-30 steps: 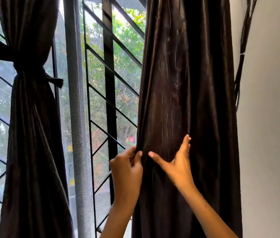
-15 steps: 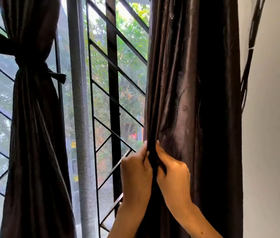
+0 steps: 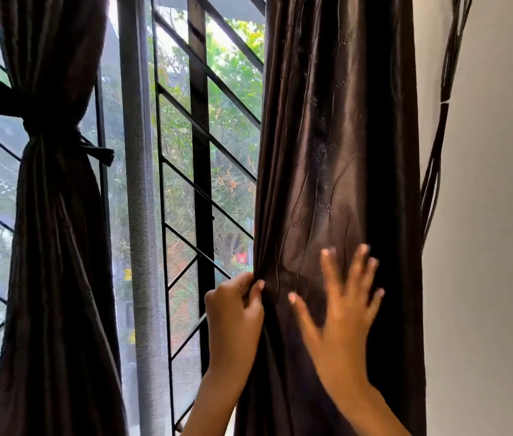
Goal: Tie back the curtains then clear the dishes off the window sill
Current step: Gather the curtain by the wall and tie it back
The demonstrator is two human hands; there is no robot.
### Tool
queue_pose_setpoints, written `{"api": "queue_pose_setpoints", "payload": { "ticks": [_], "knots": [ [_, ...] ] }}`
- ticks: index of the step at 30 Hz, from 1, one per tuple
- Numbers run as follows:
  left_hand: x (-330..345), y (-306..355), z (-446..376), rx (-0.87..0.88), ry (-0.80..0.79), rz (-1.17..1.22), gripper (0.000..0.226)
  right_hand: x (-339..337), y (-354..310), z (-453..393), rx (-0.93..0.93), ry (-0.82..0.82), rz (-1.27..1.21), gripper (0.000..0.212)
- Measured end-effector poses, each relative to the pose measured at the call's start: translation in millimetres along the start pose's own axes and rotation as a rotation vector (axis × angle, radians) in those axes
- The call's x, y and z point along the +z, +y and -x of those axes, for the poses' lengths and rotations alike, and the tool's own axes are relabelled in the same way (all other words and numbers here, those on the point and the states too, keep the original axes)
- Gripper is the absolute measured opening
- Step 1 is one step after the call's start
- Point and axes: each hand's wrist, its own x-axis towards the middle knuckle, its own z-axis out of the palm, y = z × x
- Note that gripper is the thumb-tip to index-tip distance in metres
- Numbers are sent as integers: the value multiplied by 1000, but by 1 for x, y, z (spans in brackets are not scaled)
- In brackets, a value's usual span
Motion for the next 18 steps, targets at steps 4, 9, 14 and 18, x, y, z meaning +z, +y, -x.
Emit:
{"api": "queue_pose_setpoints", "payload": {
  "ticks": [4, 9, 14, 18],
  "knots": [
    [-1, -4, 0, -43, -13, 76, 17, 2, -2, -17, 211, -159, -311, 93],
    [-1, 2, 6, 13, -24, 97, 13, 14, -11, 8, 0, -347, -185, 77],
    [-4, 7, 8, 102, -5, 7, 17, 10, -16, 18, -82, -359, -258, 77],
    [-2, 9, 10, 110, 11, -37, 23, 3, -24, 22, -136, -427, -201, 74]
  ]
}}
